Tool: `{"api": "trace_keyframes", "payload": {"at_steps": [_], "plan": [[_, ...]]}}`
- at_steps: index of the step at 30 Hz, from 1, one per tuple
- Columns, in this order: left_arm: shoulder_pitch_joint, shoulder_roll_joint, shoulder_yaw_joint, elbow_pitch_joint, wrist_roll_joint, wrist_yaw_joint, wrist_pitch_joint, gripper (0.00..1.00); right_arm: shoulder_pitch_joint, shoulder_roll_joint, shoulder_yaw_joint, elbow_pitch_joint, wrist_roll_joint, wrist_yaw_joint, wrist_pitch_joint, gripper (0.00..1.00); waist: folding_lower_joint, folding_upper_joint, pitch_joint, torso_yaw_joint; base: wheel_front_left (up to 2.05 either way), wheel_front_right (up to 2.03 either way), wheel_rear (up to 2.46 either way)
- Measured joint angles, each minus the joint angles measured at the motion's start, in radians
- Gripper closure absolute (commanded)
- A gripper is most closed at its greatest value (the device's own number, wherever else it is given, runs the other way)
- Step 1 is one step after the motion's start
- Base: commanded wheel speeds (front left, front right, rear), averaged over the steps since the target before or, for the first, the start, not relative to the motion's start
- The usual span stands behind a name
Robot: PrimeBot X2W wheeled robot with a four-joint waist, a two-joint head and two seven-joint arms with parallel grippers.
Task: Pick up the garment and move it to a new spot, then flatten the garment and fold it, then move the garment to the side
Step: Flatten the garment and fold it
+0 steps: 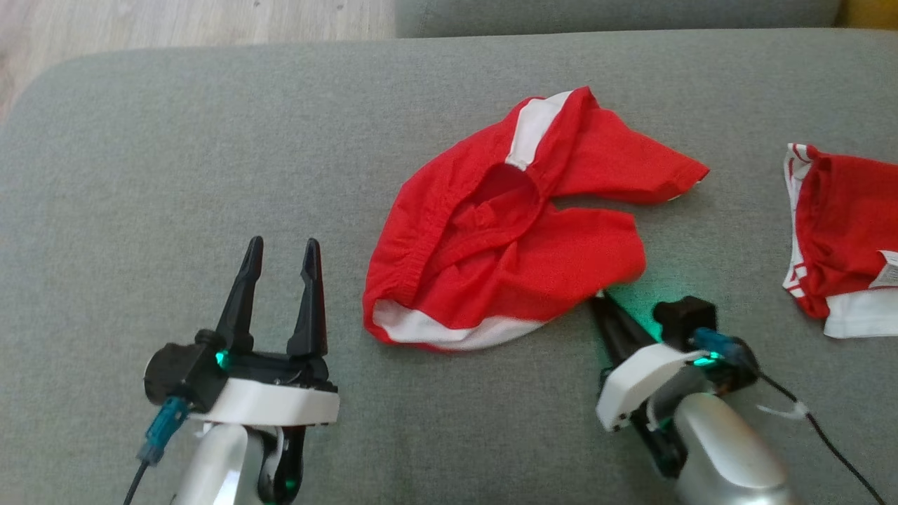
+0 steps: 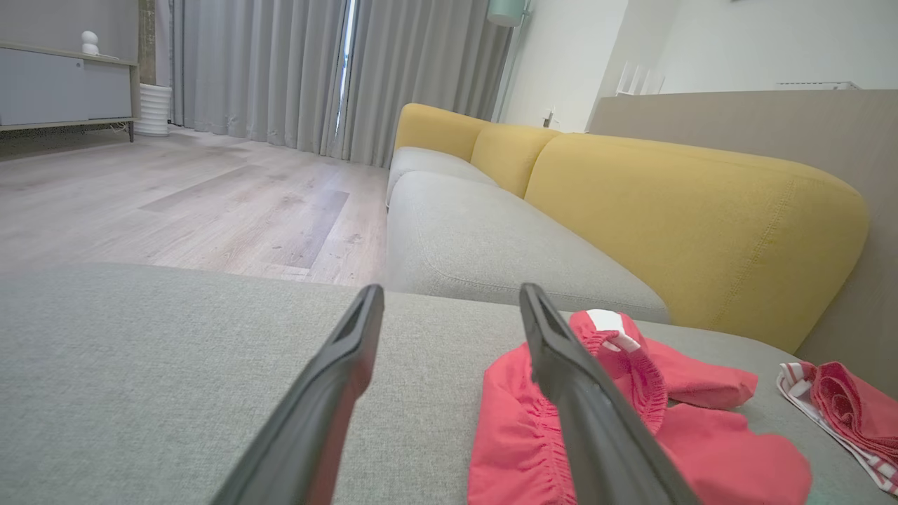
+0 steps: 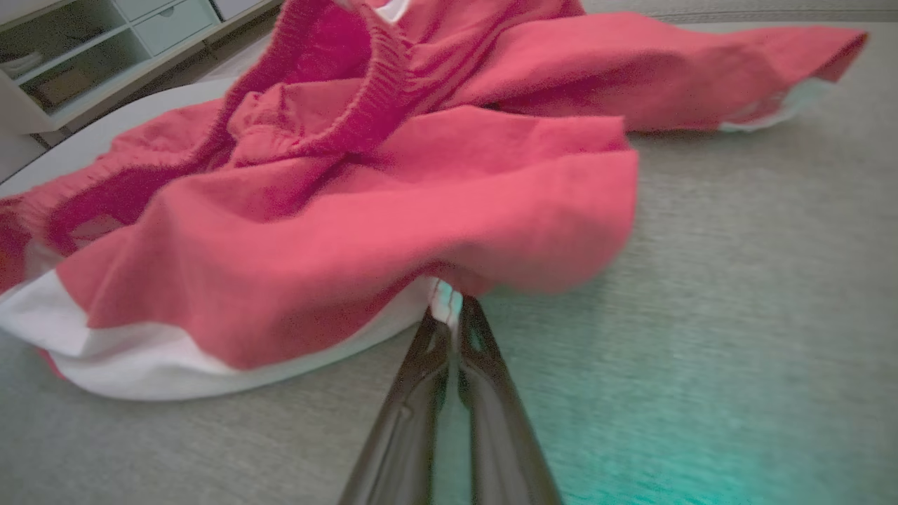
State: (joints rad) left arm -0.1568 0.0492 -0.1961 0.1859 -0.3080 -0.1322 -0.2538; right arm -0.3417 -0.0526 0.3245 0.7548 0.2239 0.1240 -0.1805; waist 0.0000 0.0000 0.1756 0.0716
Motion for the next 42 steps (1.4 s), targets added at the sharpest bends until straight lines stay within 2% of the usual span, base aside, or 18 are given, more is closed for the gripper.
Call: {"api": "trace_keyframes", "payload": {"at_steps": [3,8,14,18,19,20,27,32,42], "plan": [[0.001,0.000,0.001,0.000,0.000,0.000,0.000,0.00,0.002,0.001,-0.054,0.009,-0.029,0.000,-0.008,1.00,0.0000,0.0000,-0.006,-0.006,0.00,0.00,0.00],[0.003,0.000,0.004,-0.004,0.000,0.000,0.000,0.00,0.007,0.000,-0.244,0.009,-0.139,0.000,-0.016,1.00,0.0000,0.0000,-0.020,-0.022,0.00,0.00,0.00],[0.023,0.000,0.003,-0.007,0.000,0.000,0.000,0.00,0.052,-0.001,-0.427,-0.085,-0.250,0.000,0.007,1.00,0.0000,0.0000,-0.034,-0.040,0.00,0.00,0.00],[0.023,0.000,0.003,-0.008,0.000,0.000,0.000,0.00,0.103,0.002,-0.491,-0.150,-0.287,0.000,0.056,1.00,0.0000,0.0000,-0.039,-0.047,0.00,0.00,0.00],[0.023,0.000,0.003,-0.008,0.000,0.000,0.000,0.00,0.114,0.003,-0.496,-0.166,-0.292,0.000,0.059,0.35,-0.0001,0.0000,-0.039,-0.048,0.00,0.00,0.00],[0.023,0.000,0.003,-0.008,0.000,0.000,0.000,0.00,0.124,0.005,-0.501,-0.184,-0.294,0.000,0.058,0.00,-0.0001,0.0000,-0.039,-0.049,0.00,0.00,0.00],[0.023,0.000,0.003,-0.009,0.000,0.000,0.000,0.00,0.151,0.004,-0.401,-0.326,-0.146,0.000,0.004,0.00,-0.0001,0.0000,-0.040,-0.049,0.00,0.00,0.00],[0.023,0.000,0.001,-0.008,-0.001,0.000,0.000,0.00,0.169,0.004,-0.255,-0.429,-0.028,0.000,-0.012,0.00,-0.0001,0.0000,-0.038,-0.041,0.00,0.00,0.00],[0.021,0.000,-0.005,-0.007,-0.002,0.000,0.000,0.00,0.202,0.004,-0.022,-0.418,0.065,0.000,0.085,0.00,0.0000,0.0000,-0.026,-0.004,0.00,0.00,0.00]]}}
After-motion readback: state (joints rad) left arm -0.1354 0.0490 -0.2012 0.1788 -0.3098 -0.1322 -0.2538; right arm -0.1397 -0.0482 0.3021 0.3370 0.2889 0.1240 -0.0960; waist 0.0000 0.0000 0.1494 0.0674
